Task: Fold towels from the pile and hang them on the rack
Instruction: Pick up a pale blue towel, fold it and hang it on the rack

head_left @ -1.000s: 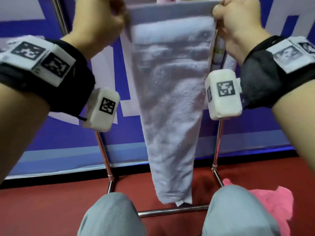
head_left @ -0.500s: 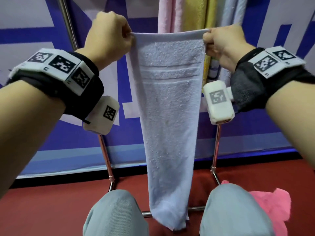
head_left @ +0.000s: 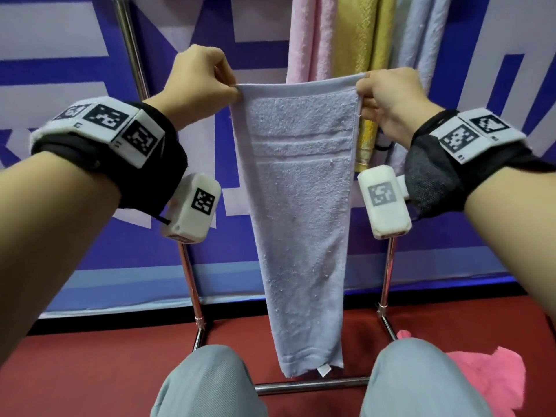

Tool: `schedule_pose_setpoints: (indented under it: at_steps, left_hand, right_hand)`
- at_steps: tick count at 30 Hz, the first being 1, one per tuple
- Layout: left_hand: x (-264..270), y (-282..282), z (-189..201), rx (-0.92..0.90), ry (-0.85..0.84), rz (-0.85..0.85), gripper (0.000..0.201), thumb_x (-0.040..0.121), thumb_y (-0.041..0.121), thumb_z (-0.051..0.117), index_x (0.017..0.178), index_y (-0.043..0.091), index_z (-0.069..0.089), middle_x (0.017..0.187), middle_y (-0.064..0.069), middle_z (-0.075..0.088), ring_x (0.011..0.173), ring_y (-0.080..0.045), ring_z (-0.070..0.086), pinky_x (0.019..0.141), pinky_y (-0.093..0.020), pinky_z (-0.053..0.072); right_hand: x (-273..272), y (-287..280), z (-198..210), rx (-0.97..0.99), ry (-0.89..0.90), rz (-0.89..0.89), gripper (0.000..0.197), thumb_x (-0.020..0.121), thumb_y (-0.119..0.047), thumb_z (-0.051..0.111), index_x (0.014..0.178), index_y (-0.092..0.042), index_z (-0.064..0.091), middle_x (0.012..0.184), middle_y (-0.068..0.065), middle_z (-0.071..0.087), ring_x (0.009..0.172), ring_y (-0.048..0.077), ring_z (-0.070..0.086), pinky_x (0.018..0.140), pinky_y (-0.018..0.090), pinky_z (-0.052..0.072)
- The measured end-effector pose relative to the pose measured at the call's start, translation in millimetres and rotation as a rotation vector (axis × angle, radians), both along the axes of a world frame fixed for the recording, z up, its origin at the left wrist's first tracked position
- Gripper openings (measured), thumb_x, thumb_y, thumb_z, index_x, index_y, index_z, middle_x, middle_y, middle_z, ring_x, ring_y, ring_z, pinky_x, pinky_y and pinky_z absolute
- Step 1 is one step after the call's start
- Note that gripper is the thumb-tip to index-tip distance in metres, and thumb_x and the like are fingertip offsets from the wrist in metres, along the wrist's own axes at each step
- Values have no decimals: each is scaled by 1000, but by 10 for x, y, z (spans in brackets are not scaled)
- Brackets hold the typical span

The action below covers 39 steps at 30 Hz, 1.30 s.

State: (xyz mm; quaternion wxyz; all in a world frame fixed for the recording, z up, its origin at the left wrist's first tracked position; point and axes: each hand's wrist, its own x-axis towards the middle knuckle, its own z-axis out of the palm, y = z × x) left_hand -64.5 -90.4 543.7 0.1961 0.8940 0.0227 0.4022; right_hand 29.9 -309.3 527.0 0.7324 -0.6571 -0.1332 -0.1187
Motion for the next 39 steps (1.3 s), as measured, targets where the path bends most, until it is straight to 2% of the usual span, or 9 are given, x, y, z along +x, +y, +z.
schedule_pose_setpoints:
  at_steps: [3,8,12,19,21,25,29,33,39]
  left_hand:
    - [-5,-49,12,46,61,17,24,79,1,60,101,7,67,69,4,56,59,-2,47,47,-3,39]
    - [27,-107,-42,95,294,105,28,78,-2,50,95,0,72,89,-17,68,73,-22,55,67,-32,52]
    - [49,-109,-95,-55,507,57,21,77,9,58,87,-7,69,73,-11,59,57,-20,45,39,-18,42]
    - [67,-264,-279,-373,817,-99,12,85,14,57,75,9,63,55,5,67,46,-10,40,47,-17,36]
    - [85,-335,-349,-511,836,-164,10,86,15,55,79,10,60,57,3,67,42,-8,38,47,-17,35]
    - [160,-491,-449,-752,802,-257,8,90,14,51,83,13,54,61,0,70,33,-3,40,40,-10,34]
    - [218,-663,-489,-820,761,-265,6,91,12,49,90,10,55,56,-1,68,33,-1,43,36,-9,34]
    - [253,-778,-533,-839,693,-276,8,91,8,50,84,8,54,52,-4,66,37,-4,57,40,-10,38]
    - [262,-872,-554,-883,702,-282,15,91,6,49,80,2,59,51,-8,66,41,-11,63,43,-16,52]
  right_hand:
    - [12,6,-20,-38,27,24,22,79,7,48,77,-14,57,68,2,49,66,14,51,46,19,43]
    - [18,-11,-107,-77,45,55,26,82,9,48,75,-16,56,70,0,52,59,9,52,38,11,41]
    - [79,-62,-209,-114,103,1,16,79,7,53,73,-8,56,64,5,50,38,5,50,32,11,34]
    - [158,-35,-478,-197,209,-135,14,72,-4,61,64,-10,52,63,6,51,44,13,47,33,13,35]
    - [117,-4,-524,-172,192,-156,8,65,-6,65,65,-5,57,67,8,54,51,18,52,40,21,42]
    - [153,48,-644,-203,100,-190,46,29,-26,60,69,-8,74,66,7,65,68,26,62,69,37,57]
    - [-24,155,-751,-222,24,-94,21,45,-23,61,61,-19,75,54,-2,64,64,18,60,74,41,57]
    - [-168,220,-809,-272,-57,-66,16,65,-6,67,77,-9,77,78,9,74,76,16,66,79,46,58]
    - [-252,195,-841,-352,-167,-108,8,73,-9,76,80,-6,76,71,3,69,73,14,66,76,37,59]
